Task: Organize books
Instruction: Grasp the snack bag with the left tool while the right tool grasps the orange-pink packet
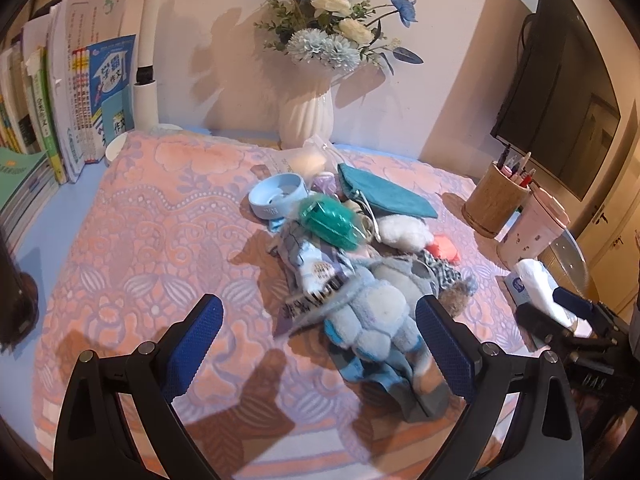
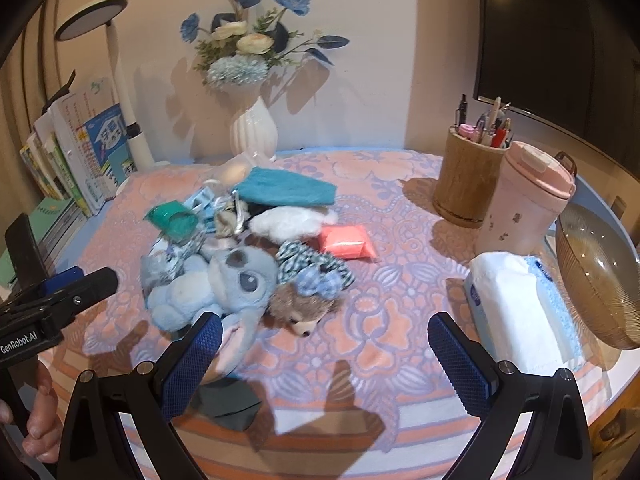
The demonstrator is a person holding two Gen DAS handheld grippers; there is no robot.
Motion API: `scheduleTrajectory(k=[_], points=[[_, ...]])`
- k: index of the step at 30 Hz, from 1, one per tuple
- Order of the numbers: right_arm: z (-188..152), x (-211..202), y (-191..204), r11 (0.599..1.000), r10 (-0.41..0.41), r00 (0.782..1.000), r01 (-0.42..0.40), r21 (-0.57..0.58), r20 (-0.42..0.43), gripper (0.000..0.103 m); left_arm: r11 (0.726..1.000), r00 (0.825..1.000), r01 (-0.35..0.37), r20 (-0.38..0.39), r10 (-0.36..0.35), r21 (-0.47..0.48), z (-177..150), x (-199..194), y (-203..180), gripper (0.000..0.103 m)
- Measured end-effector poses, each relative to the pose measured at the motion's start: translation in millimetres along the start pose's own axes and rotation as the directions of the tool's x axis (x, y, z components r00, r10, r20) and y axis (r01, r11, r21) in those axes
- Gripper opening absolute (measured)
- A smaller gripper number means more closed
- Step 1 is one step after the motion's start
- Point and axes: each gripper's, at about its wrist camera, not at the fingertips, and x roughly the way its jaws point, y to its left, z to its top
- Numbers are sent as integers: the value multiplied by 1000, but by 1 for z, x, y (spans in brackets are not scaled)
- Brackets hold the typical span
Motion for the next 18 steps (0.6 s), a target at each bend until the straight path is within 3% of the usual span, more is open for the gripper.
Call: scheduleTrajectory(k=[2,5,8,11,18], points=[[8,2,-10,1000,-7,1000,7,18,4,102,1000,999,21,-31,-21,1,9,10,7,94],[24,12,-26,998,15,1000,-14,53,-10,95,998,995,59,-82,-59,-13,20,29,18,80],[41,31,-40,995,43,997,-37,88,-60,85,996,987,86,-136,-89,-26,24,49,25,77],[53,57,-48,993,57,992,-44,109,-115,82,983,968,170,-175,-181,-74,27,67,31,73],[67,107,-47,994,53,977,-32,106,-208,79,979,954,173,-229,-193,-105,30,96,34,71]])
